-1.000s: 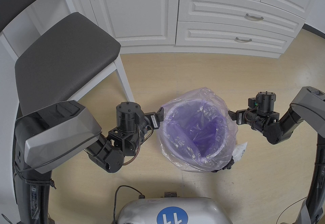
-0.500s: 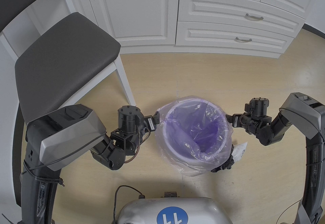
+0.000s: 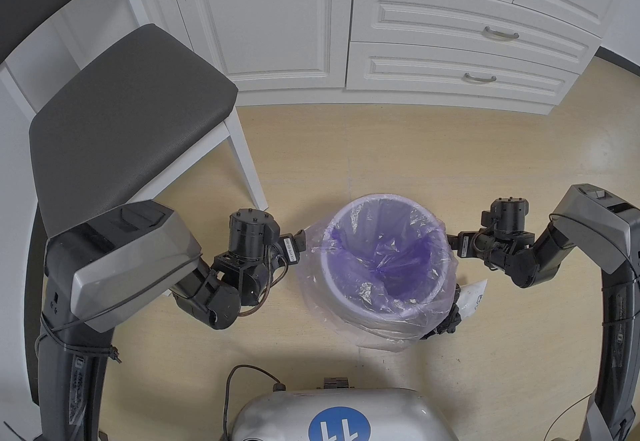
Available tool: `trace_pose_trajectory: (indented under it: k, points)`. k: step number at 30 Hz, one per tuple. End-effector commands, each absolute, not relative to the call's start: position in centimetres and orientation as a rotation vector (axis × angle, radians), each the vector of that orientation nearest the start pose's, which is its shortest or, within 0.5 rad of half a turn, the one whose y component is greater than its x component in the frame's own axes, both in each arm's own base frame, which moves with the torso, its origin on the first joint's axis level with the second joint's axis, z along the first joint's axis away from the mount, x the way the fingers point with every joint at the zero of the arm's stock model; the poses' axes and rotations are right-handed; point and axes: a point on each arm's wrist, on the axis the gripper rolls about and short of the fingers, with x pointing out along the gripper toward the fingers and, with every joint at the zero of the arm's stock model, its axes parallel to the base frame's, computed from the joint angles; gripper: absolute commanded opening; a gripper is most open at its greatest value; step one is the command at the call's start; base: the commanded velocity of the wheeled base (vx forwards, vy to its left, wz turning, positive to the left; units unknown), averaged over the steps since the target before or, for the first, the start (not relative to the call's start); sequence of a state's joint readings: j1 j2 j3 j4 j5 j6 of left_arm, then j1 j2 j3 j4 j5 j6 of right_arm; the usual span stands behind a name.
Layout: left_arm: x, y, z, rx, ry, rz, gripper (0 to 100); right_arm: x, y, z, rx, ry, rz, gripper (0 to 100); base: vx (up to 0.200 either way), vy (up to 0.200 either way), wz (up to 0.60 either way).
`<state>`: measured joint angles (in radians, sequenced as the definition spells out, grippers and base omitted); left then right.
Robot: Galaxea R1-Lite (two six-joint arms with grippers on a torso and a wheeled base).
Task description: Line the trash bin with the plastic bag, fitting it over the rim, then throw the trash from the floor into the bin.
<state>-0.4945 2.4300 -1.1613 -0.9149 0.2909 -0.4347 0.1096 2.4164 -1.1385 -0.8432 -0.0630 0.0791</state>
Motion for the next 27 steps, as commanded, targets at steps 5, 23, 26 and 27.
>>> trace_pose_trajectory:
  k: [5,23,26,27]
  points:
    - [36.7,-20.0,9.4,-0.34,0.267,-0.171,100,40.6,3.6,8.4,0.049,0.324,0.023,100,0.0,0.0,0.0]
    - [32.2,-28.0,11.5,-0.112,0.559,-0.322,100,35.7,3.2,9.9,-0.108,0.361,0.125,100,0.0,0.0,0.0]
    - [32.0,-29.6,11.0,-0.067,0.601,-0.297,100,36.0,2.5,9.1,-0.125,0.379,0.117,100,0.0,0.0,0.0]
    - [32.2,-30.4,10.3,-0.037,0.61,-0.27,100,36.0,2.3,9.0,-0.126,0.384,0.114,100,0.0,0.0,0.0]
